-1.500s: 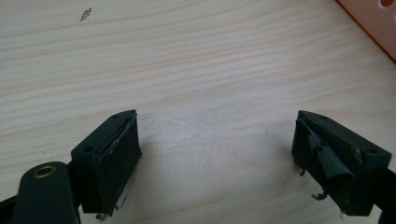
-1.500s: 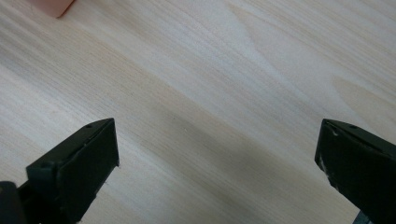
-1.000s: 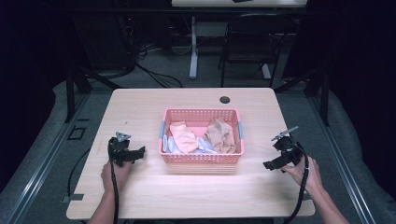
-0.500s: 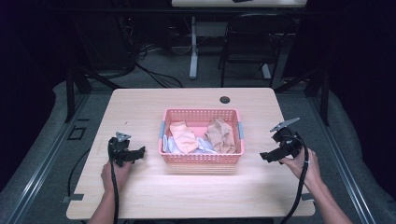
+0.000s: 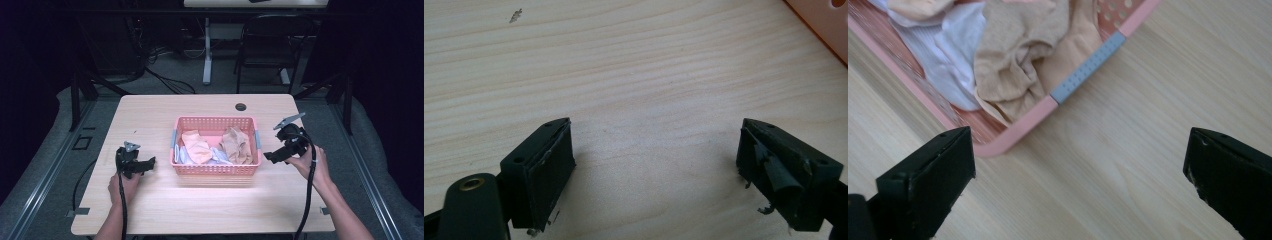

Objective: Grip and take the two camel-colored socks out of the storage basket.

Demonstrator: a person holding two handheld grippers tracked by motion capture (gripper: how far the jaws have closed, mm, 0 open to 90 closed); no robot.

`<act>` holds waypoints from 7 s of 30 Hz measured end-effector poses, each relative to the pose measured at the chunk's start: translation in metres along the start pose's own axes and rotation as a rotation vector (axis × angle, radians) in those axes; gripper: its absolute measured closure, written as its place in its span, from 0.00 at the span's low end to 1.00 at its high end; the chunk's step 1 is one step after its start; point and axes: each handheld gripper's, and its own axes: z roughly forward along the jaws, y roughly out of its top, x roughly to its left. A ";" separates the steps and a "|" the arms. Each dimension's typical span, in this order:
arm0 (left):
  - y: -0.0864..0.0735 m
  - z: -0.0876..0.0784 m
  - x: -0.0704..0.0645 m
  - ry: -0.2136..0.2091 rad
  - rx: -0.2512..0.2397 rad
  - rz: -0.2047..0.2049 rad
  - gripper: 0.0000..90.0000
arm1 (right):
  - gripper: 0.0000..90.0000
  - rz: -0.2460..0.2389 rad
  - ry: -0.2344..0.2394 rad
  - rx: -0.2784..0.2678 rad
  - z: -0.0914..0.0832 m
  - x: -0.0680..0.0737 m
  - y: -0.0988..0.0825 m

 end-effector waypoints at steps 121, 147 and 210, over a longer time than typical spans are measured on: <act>0.000 0.000 0.000 0.000 0.000 0.000 0.17 | 0.81 -0.025 -0.009 0.087 -0.022 -0.008 0.088; 0.000 0.000 0.000 0.000 0.000 0.000 0.17 | 0.81 0.074 -0.083 0.111 -0.043 -0.049 0.056; 0.000 0.000 0.000 0.000 -0.002 -0.004 0.17 | 0.00 0.319 0.009 0.219 0.014 -0.097 -0.009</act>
